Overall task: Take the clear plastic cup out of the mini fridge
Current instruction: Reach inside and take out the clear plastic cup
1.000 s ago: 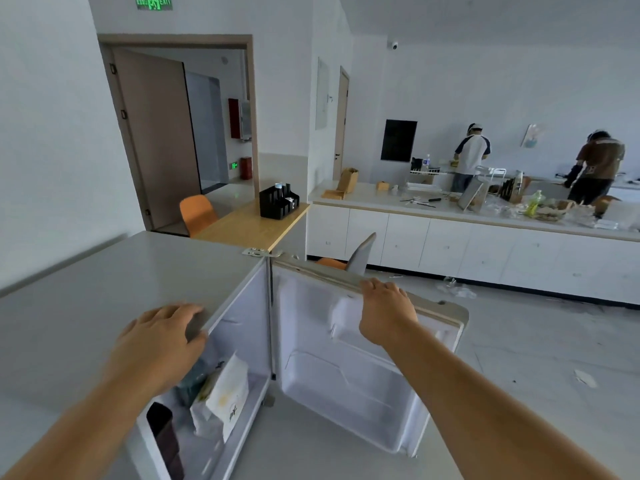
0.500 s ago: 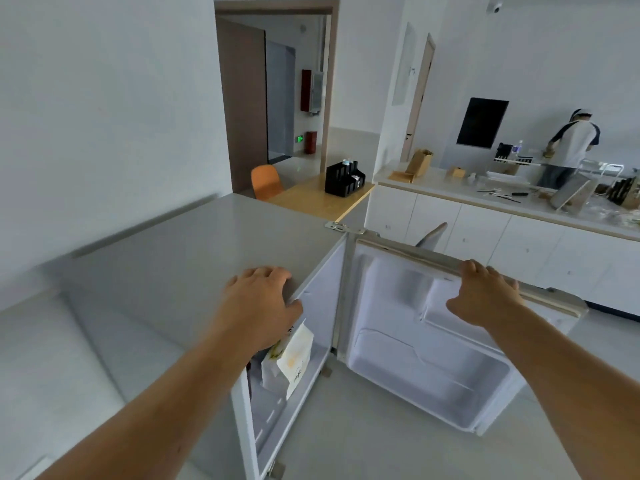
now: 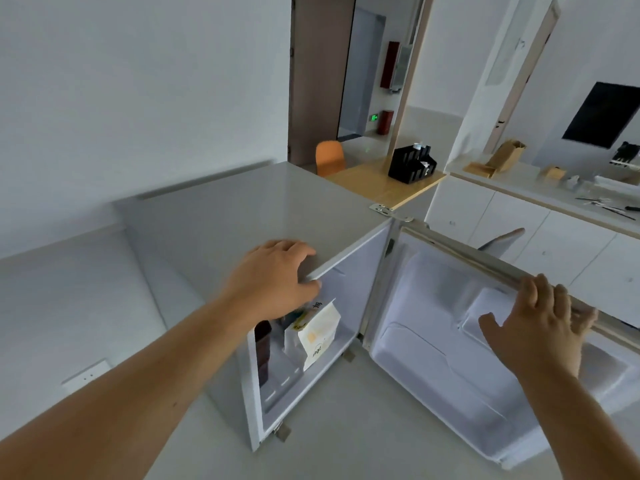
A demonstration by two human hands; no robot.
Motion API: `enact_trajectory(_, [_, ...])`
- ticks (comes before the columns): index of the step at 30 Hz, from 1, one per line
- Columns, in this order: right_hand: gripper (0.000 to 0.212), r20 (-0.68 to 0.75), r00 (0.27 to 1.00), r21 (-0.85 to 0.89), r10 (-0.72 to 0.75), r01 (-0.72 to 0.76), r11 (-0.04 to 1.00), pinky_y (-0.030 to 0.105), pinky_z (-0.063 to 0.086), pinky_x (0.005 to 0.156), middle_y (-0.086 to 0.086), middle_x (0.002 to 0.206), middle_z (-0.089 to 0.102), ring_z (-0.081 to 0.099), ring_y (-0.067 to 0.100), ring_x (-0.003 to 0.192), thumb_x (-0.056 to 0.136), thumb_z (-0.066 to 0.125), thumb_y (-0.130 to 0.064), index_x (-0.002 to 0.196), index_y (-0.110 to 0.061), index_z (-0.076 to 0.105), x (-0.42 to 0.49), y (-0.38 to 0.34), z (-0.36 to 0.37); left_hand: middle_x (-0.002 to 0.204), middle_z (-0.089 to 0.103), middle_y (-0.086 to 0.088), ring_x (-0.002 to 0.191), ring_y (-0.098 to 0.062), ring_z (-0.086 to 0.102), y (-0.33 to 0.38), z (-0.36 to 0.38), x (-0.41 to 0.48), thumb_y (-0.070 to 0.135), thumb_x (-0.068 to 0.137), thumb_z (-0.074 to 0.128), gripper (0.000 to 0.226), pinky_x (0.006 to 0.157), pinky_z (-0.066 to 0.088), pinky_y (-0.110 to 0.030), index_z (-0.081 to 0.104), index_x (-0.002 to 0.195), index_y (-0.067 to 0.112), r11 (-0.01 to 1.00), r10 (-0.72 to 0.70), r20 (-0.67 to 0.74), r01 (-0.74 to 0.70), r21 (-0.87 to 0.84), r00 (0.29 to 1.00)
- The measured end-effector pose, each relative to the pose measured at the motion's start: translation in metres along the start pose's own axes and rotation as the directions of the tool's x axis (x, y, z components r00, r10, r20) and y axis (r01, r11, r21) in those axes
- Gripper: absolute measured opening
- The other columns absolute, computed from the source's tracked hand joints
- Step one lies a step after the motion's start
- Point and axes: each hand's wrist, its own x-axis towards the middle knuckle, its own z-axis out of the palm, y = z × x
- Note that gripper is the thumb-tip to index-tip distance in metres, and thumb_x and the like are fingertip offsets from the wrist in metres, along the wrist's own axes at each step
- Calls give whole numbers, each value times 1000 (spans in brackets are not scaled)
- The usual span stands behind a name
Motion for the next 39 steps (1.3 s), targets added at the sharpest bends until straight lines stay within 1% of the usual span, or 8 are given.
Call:
enact_trajectory(8, [50, -343, 938, 560, -46, 244, 792, 57, 25, 125, 21, 141, 58, 40, 40, 145, 87, 52, -25, 133, -5, 53, -29, -22, 39, 130, 71, 3, 125, -19, 63, 35, 29, -48, 44, 92, 62, 35, 111, 45, -39, 73, 118, 22, 979, 202, -231, -197, 42, 952])
enact_trajectory(11, [30, -158, 934, 610, -322, 348, 712, 43, 42, 112, 8, 123, 69, 55, 33, 128, 89, 59, -25, 116, -15, 66, -50, -77, 72, 106, 77, 10, 100, -10, 67, 45, 82, -76, 42, 94, 60, 22, 91, 54, -35, 74, 99, 26, 960, 223, -213, -252, -121, 951])
enact_trajectory(15, [7, 222, 847, 680, -484, 221, 699, 14, 48, 69, -14, 103, 70, 65, 9, 87, 92, 67, -36, 98, -34, 70, -58, -155, 122, 116, 72, 19, 91, -5, 64, 34, 165, -73, 61, 92, 49, 35, 79, 52, -24, 68, 111, 37, 954, -186, 85, 200, -223, 979])
enact_trajectory(18, [22, 309, 785, 647, -537, 240, 723, 33, 57, 76, -10, 103, 73, 65, 14, 95, 93, 57, -46, 98, -31, 73, -53, -205, 161, 126, 67, 21, 109, -3, 65, 12, 226, -55, 59, 90, 59, 40, 93, 52, -29, 60, 125, 40, 815, -446, 147, 468, -342, 883])
enact_trajectory(24, [63, 600, 665, 513, -445, 106, 852, 35, 52, 75, -4, 94, 72, 69, 23, 95, 89, 38, -74, 102, -22, 70, -30, -265, 214, 146, 59, 6, 132, -16, 56, -17, 298, -15, 63, 83, 70, 78, 93, 39, -25, 43, 148, 29, 554, -688, 187, 674, -489, 702])
enact_trajectory(29, [37, 672, 614, 535, -415, -15, 845, 31, 43, 79, 9, 118, 69, 63, 27, 103, 101, 50, -39, 123, -13, 64, -14, -267, 237, 160, 45, 4, 142, -19, 48, -25, 313, 3, 42, 75, 74, 96, 111, 43, -35, 29, 158, 28, 458, -714, 253, 709, -536, 653])
enact_trajectory(34, [28, 593, 629, 551, -503, 139, 823, 45, 57, 85, 12, 114, 62, 65, 35, 103, 102, 42, -24, 124, -12, 55, 10, -236, 223, 128, 62, 10, 113, -16, 63, -5, 330, 19, 43, 80, 78, 70, 90, 49, -30, 46, 140, 28, 394, -626, 412, 725, -565, 662])
enact_trajectory(39, [13, 521, 706, 559, -479, 142, 817, 35, 40, 76, 9, 110, 52, 55, 32, 95, 102, 42, -19, 114, -18, 47, 45, -224, 230, 125, 69, -1, 111, -25, 68, 19, 338, 57, 38, 79, 73, 55, 98, 57, -47, 55, 130, 26, 40, -600, 519, 671, -740, 609])
